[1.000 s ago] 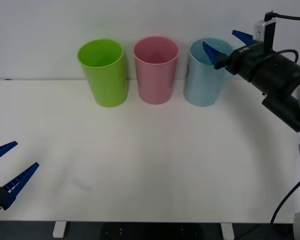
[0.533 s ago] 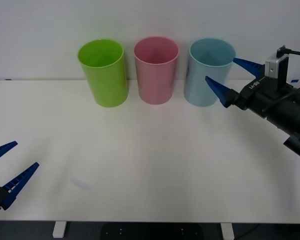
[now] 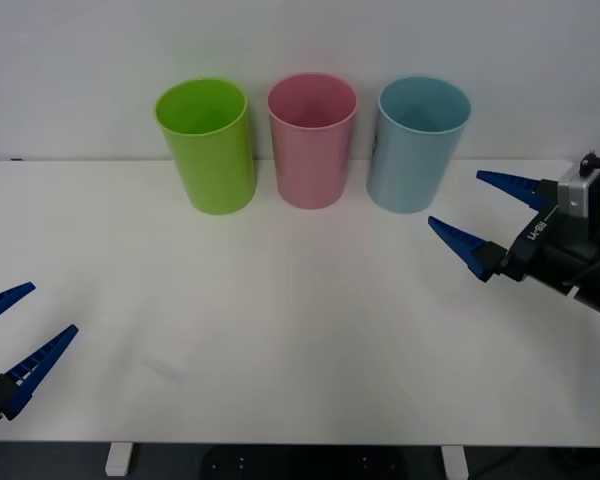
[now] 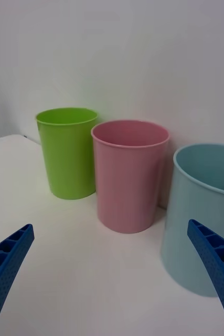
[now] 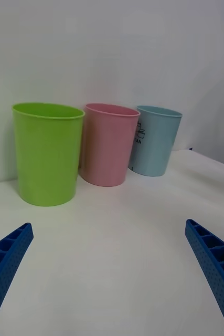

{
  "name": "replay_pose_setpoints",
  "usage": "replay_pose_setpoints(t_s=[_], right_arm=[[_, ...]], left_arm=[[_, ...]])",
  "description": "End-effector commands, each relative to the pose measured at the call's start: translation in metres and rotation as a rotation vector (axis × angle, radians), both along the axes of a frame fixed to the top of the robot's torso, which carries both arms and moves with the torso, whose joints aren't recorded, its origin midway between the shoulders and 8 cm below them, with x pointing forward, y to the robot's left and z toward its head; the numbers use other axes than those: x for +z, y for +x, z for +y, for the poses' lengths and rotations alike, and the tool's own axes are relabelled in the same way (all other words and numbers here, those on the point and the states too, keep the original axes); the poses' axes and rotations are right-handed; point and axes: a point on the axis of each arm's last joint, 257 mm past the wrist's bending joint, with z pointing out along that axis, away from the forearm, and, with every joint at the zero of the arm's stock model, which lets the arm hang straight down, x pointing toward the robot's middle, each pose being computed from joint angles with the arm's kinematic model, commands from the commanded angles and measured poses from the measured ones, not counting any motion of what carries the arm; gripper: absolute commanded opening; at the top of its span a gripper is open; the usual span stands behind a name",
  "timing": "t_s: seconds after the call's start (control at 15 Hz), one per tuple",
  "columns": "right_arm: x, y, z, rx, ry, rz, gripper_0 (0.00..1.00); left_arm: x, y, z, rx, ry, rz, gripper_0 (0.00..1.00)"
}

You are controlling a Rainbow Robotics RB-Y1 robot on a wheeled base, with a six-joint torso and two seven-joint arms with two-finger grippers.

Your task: Grasp the object on the table and drop it into the matching bin: aluminum can to the light blue bin, PET bottle to the pink bin.

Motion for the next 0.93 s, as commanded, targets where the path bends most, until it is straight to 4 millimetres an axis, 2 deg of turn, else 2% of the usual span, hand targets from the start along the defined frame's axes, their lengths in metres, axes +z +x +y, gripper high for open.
replay_pose_setpoints(t_s=[0.07, 0.6, 0.93], right_arm=[[-0.011, -0.015, -0.006, 0.028, -0.027, 0.016, 1.0], [-0.058, -0.054, -0.021, 0.072, -0.151, 0.033, 1.0], [-0.093, -0.094, -0.023, 0.1, -0.147, 0.115, 1.0]], left_arm=[[0.0, 0.0, 0.0, 0.0, 0.0, 0.0, 1.0], [0.0, 0.0, 0.0, 0.0, 0.0, 0.0, 1.0], [0.0, 0.0, 0.0, 0.0, 0.0, 0.0, 1.0]])
